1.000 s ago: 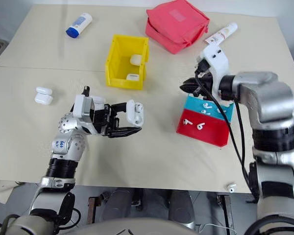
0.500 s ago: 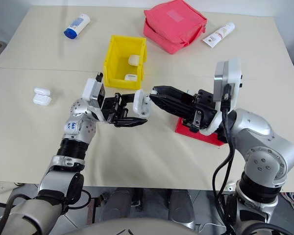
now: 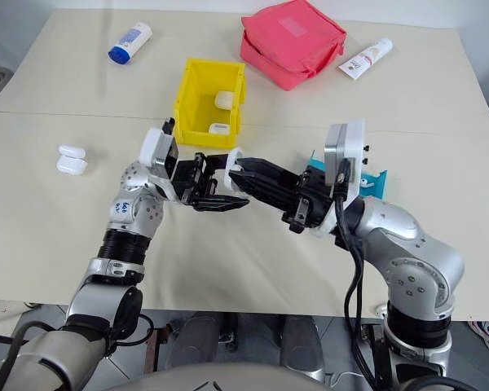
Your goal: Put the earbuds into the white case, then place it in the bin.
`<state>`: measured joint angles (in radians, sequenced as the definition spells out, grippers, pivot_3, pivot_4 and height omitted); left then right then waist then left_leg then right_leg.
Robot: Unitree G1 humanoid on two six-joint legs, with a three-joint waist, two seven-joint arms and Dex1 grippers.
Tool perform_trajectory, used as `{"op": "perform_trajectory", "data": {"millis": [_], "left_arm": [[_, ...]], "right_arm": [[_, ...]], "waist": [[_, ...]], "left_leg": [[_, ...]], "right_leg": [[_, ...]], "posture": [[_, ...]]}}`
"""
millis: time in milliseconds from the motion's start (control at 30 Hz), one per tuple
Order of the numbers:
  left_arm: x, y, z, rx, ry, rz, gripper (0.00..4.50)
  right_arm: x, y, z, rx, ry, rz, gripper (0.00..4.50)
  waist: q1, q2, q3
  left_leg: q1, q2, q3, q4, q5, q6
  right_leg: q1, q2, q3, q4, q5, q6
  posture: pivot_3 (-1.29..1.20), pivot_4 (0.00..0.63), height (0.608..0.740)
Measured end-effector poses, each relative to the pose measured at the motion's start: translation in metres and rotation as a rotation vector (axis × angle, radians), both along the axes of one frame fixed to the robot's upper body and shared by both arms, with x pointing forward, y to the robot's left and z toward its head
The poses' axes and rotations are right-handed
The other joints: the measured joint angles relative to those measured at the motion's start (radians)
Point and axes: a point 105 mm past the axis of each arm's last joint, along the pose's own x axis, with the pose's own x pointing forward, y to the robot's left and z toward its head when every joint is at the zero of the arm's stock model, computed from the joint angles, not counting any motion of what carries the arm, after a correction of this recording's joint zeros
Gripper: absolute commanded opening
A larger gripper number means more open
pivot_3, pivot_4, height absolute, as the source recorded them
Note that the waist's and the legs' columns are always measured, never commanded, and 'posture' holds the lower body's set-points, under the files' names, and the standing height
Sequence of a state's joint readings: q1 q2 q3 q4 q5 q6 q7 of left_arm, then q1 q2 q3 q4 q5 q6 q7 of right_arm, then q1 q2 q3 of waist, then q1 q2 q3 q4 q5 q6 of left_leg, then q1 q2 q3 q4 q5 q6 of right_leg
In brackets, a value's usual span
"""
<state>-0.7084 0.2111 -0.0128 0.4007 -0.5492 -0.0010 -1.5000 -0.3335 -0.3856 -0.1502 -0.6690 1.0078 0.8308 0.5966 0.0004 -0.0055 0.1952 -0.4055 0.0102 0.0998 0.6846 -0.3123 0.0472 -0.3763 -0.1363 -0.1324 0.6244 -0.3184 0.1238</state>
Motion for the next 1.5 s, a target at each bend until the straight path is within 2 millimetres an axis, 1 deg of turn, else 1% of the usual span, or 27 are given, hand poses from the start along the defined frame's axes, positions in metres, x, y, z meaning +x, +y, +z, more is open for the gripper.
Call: {"op": "perform_trajectory", "data": {"millis": [200,533,700,800,967,1133,1467,1500], "left_arm": [[-0.002,0.002,-0.003,-0.010,0.015,0.002,2.73],[-0.001,0.000,-0.001,-0.028,0.047,0.017,2.73],[-0.001,0.000,-0.002,-0.027,0.059,0.022,2.73],[-0.001,0.001,-0.005,-0.024,0.070,0.026,2.73],[-0.003,0.003,-0.007,-0.006,0.055,0.020,2.73],[-0.003,0.004,-0.008,-0.001,0.048,0.016,2.73],[-0.004,0.004,-0.007,-0.009,0.029,0.019,2.73],[-0.004,0.004,-0.007,-0.009,0.026,0.018,2.73]], "right_arm": [[-0.001,0.002,-0.009,-0.004,0.034,0.002,0.44],[-0.001,-0.003,-0.012,-0.013,0.024,-0.024,0.44],[0.001,-0.005,-0.015,-0.058,0.013,-0.035,0.44],[0.002,-0.007,-0.018,-0.117,-0.002,-0.033,0.44],[0.003,-0.005,-0.018,-0.192,-0.031,0.013,0.44],[0.006,-0.006,-0.015,-0.209,-0.034,0.054,0.44],[0.005,-0.007,-0.012,-0.214,-0.046,0.092,0.44],[0.005,-0.007,-0.012,-0.216,-0.047,0.095,0.79]], "waist": [[0.000,0.000,0.000],[0.000,0.000,0.000],[0.001,0.000,0.000],[0.000,0.000,0.000],[0.000,0.000,0.000],[0.002,0.000,0.000],[0.002,0.000,0.000],[0.002,0.000,0.000]], "left_leg": [[0.000,0.000,0.000,0.000,0.000,0.000],[0.000,0.000,0.000,0.000,0.000,0.000],[0.000,0.000,0.000,0.000,0.000,0.000],[0.000,0.000,0.000,0.000,0.000,0.000],[0.000,0.000,0.000,0.000,0.000,0.000],[0.000,0.000,0.000,0.000,0.000,0.000],[0.000,0.000,0.000,0.000,0.000,0.000],[0.000,0.000,0.000,0.000,0.000,0.000]], "right_leg": [[0.000,0.000,0.000,0.000,0.000,0.000],[0.000,0.000,0.000,0.000,0.000,0.000],[0.000,0.000,0.000,0.000,0.000,0.000],[0.000,0.000,0.000,0.000,0.000,0.000],[0.000,0.000,0.000,0.000,0.000,0.000],[0.000,0.000,0.000,0.000,0.000,0.000],[0.000,-0.001,-0.001,0.000,0.000,0.000],[0.000,-0.001,-0.001,0.000,0.000,0.000]], "posture": [[0.00,0.150,0.740],[0.00,0.150,0.740],[0.00,0.150,0.740],[0.00,0.150,0.740],[0.00,0.150,0.740],[0.00,0.150,0.740],[0.00,0.150,0.740],[0.00,0.150,0.740]]}}
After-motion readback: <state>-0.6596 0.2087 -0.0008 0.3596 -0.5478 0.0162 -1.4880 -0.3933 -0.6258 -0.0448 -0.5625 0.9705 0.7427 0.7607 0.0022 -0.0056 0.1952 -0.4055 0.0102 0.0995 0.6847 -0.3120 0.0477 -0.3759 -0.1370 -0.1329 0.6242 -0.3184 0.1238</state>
